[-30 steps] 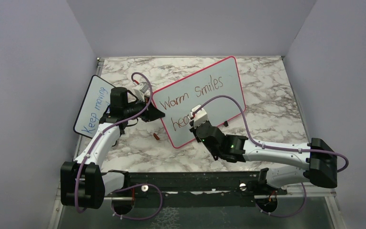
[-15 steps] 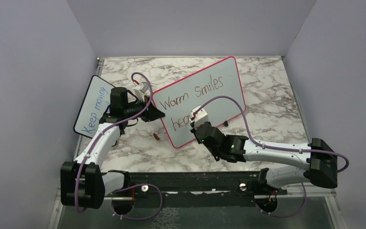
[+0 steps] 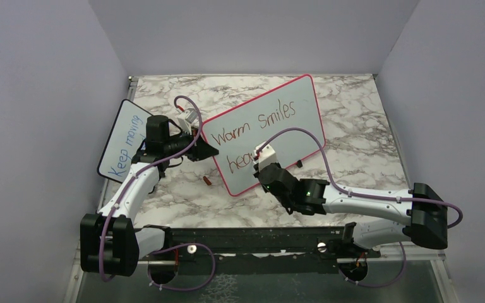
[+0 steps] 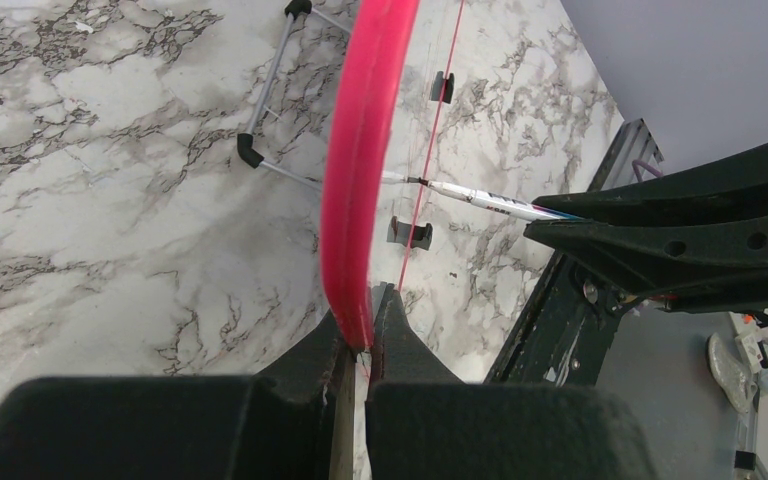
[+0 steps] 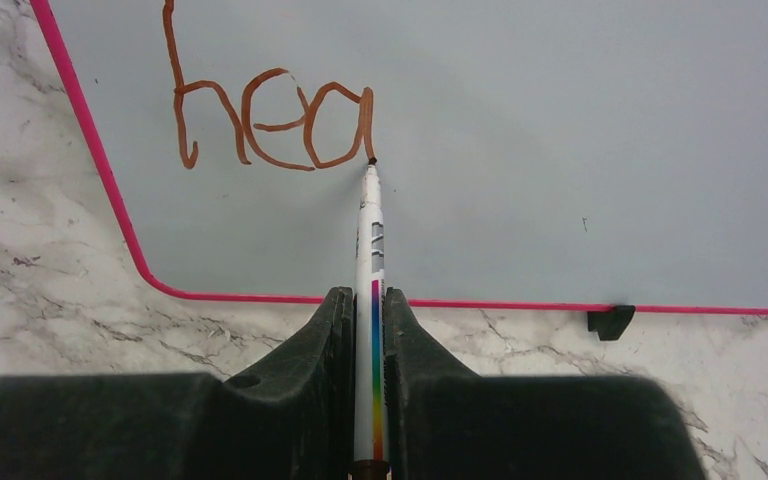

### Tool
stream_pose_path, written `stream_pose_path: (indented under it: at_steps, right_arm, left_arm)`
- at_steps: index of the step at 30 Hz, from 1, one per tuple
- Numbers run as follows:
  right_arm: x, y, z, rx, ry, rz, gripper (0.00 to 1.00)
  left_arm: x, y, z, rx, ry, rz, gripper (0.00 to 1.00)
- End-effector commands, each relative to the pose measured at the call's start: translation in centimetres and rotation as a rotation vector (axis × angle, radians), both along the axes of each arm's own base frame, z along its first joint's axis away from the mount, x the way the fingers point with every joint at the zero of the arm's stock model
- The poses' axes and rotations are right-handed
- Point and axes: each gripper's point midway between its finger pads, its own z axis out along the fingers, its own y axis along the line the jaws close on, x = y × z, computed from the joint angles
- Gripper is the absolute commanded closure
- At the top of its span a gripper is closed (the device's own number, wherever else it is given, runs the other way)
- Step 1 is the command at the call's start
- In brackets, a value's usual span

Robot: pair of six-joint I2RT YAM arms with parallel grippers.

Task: Write a sentence on the whiteboard

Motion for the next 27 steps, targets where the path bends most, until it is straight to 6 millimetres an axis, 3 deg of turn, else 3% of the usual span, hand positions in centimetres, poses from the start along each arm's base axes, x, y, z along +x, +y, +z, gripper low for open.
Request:
stream_pose_path:
  at_steps: [1, 6, 15, 27]
  right_arm:
    - [0.0, -1.3, -0.8, -0.037, 0.017, -0.031, 0.99]
    - [0.2, -1.5, -0.2, -0.021, -0.003, -0.043, 1.0]
    - [1.1, -0.5, 3.9, 0.075, -0.1, -0.031, 1.0]
    - [2.8, 0.7, 6.1, 0.106, -0.164, -0.021, 0.99]
  left_arm:
    - [0.5, 1.7, -3.3, 0.106, 0.045, 0.088, 1.0]
    - [0.6, 1.7, -3.3, 0.107, 0.045, 0.089, 1.0]
    - [0.5, 1.6, -3.3, 0.106, 0.046, 0.086, 1.0]
    - [0.5, 1.6, -3.2, 0.105, 0.043, 0.084, 1.0]
